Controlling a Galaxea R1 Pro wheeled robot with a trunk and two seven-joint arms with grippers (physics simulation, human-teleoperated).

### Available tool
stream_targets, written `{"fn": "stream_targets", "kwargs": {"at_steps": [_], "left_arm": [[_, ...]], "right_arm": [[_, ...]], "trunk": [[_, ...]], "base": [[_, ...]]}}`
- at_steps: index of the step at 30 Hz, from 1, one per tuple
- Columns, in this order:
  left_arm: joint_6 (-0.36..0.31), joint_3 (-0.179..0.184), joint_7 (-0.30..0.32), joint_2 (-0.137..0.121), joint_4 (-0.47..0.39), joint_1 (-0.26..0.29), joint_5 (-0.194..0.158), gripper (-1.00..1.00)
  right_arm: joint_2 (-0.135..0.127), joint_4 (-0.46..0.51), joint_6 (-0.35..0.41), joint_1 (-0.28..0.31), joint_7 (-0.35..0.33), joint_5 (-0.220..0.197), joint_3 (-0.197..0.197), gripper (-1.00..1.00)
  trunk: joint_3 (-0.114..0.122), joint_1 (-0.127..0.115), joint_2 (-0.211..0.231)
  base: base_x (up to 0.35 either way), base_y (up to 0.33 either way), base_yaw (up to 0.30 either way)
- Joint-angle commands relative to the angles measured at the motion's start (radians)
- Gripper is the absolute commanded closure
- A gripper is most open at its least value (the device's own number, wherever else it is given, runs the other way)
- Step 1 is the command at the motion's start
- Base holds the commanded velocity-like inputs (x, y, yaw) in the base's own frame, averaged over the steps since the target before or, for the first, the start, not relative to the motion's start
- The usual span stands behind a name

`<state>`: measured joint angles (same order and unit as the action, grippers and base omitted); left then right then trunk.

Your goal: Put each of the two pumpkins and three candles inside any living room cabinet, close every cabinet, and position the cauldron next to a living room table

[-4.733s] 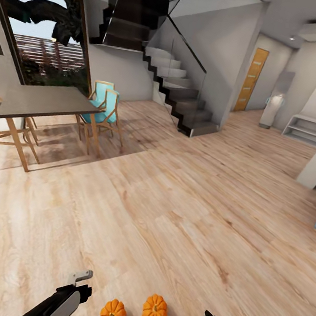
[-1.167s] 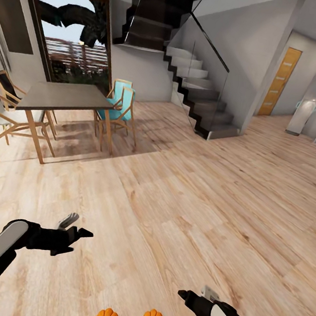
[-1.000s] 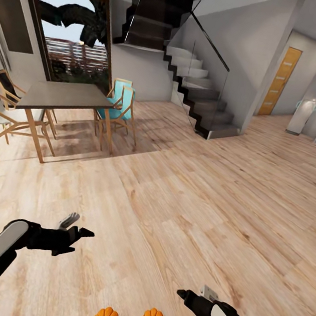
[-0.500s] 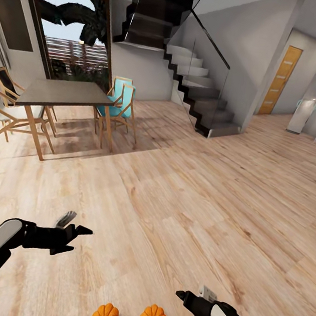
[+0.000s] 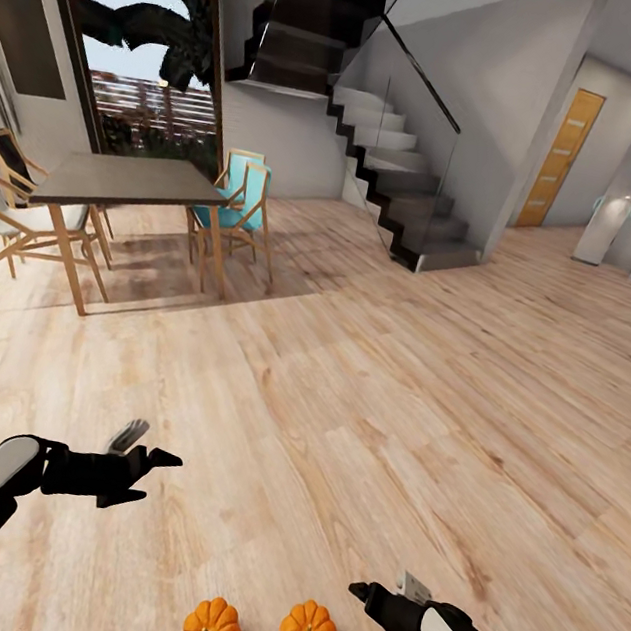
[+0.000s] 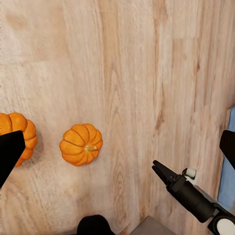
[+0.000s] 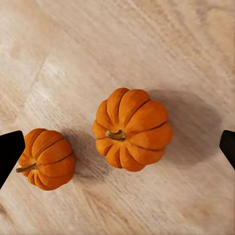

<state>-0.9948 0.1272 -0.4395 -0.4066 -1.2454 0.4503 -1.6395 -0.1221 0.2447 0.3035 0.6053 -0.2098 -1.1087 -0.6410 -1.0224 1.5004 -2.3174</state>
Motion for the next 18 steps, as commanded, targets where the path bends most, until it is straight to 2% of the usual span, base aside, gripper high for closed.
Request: {"fn": "stream_targets", "kwargs": {"at_steps": [1,8,18], "left_arm": [[0.0,0.002,-0.01,-0.002,-0.001,0.001,-0.011,-1.0],[-0.005,0.001,-0.01,-0.005,-0.002,0.001,-0.013,-1.0],[-0.005,0.0,-0.01,-0.006,-0.002,0.001,-0.013,-1.0]], "right_arm": [[-0.001,0.001,0.003,0.001,-0.004,-0.003,-0.003,-1.0],[-0.006,0.0,0.054,0.001,-0.022,-0.005,-0.002,-1.0],[-0.005,0.001,0.057,0.001,-0.023,-0.006,-0.001,-1.0]], "trunk": [[-0.004,0.004,-0.008],[-0.026,0.031,-0.057],[-0.057,0.069,-0.127]], "base": [[0.0,0.0,0.0],[0.0,0.0,0.0],[0.0,0.0,0.0]]}}
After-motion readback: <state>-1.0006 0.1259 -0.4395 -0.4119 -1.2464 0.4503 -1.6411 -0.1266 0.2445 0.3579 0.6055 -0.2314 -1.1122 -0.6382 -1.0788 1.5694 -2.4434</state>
